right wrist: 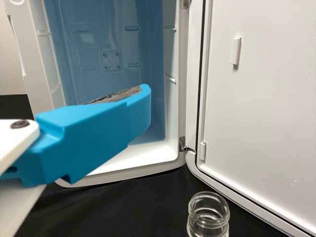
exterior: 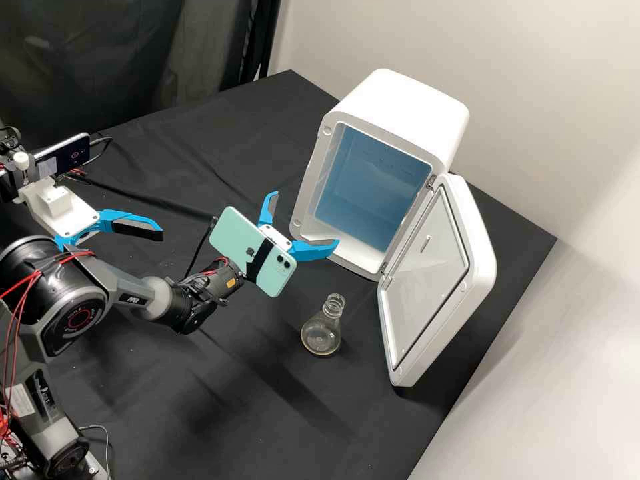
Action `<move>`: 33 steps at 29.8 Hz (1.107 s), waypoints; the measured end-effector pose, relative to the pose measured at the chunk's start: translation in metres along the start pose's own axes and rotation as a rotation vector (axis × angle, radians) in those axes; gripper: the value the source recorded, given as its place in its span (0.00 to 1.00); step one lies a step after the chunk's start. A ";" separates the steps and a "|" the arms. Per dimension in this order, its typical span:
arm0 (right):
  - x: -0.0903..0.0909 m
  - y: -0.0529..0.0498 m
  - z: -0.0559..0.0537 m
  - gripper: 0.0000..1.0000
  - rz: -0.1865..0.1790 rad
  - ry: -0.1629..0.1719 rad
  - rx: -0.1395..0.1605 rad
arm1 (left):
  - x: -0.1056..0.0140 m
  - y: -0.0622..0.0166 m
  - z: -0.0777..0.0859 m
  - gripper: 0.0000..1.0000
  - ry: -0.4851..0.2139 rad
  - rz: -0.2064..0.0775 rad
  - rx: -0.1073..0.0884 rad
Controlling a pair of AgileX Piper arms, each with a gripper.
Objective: Place the flask in the incubator
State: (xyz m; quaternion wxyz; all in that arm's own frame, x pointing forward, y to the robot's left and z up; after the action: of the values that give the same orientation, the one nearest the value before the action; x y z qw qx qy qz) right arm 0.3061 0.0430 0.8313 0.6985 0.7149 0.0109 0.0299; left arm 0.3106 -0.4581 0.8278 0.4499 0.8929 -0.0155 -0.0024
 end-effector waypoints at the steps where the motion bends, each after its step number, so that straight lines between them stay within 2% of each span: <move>1: 0.000 0.000 0.000 1.00 0.000 0.000 0.000 | 0.000 0.0000 0.000 1.00 0.000 0.000 0.000; 14: 0.000 0.000 0.000 1.00 0.000 0.000 0.000 | 0.000 -0.0008 -0.001 1.00 -0.001 0.002 0.003; 15: 0.000 0.000 0.000 1.00 0.000 0.000 0.000 | 0.001 -0.0031 -0.003 1.00 0.007 -0.004 0.003; 17: 0.000 0.000 0.000 1.00 0.000 0.000 0.000 | 0.003 -0.0087 -0.009 1.00 0.024 -0.021 0.016; 24: 0.000 0.000 0.000 1.00 0.000 0.000 0.000 | 0.007 -0.0279 -0.025 1.00 0.080 -0.081 0.010; 27: 0.000 0.000 0.000 1.00 0.000 0.000 0.000 | 0.007 -0.0318 -0.030 1.00 0.097 -0.091 0.006; 33: 0.000 0.000 0.000 1.00 0.000 0.000 0.000 | 0.004 -0.0344 -0.044 1.00 0.145 -0.101 0.002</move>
State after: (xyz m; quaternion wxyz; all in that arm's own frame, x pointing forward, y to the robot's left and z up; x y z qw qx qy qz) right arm 0.3061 0.0430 0.8313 0.6985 0.7149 0.0109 0.0299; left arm 0.3167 -0.4025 0.8263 0.4484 0.8908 0.0622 0.0396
